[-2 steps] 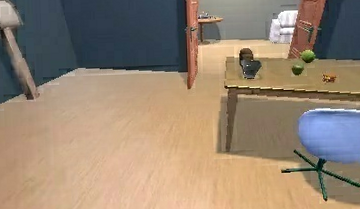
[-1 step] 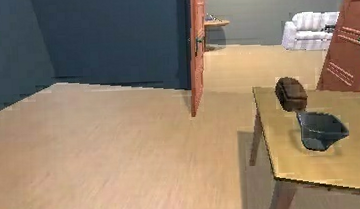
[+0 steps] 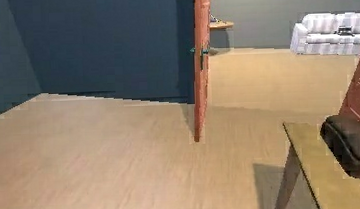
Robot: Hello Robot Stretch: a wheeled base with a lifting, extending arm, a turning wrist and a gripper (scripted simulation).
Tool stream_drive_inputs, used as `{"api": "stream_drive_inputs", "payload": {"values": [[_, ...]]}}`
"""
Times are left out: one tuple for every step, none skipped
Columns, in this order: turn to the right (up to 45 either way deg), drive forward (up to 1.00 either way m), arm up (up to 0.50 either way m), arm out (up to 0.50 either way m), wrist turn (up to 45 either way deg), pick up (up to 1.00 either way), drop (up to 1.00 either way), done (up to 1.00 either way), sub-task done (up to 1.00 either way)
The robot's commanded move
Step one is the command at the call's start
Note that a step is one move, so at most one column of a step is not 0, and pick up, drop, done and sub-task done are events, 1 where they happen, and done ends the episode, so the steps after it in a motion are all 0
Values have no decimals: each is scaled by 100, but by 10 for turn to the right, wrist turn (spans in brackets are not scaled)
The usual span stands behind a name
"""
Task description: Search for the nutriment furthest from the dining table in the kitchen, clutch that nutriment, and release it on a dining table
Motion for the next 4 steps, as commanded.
{"api": "stream_drive_inputs", "payload": {"values": [[90,0,0,0,0,0,0,0,0],[0,100,0,0,0,0,0,0,0],[60,0,0,0,0,0,0,0,0],[0,45,0,0,0,0,0,0,0]]}}
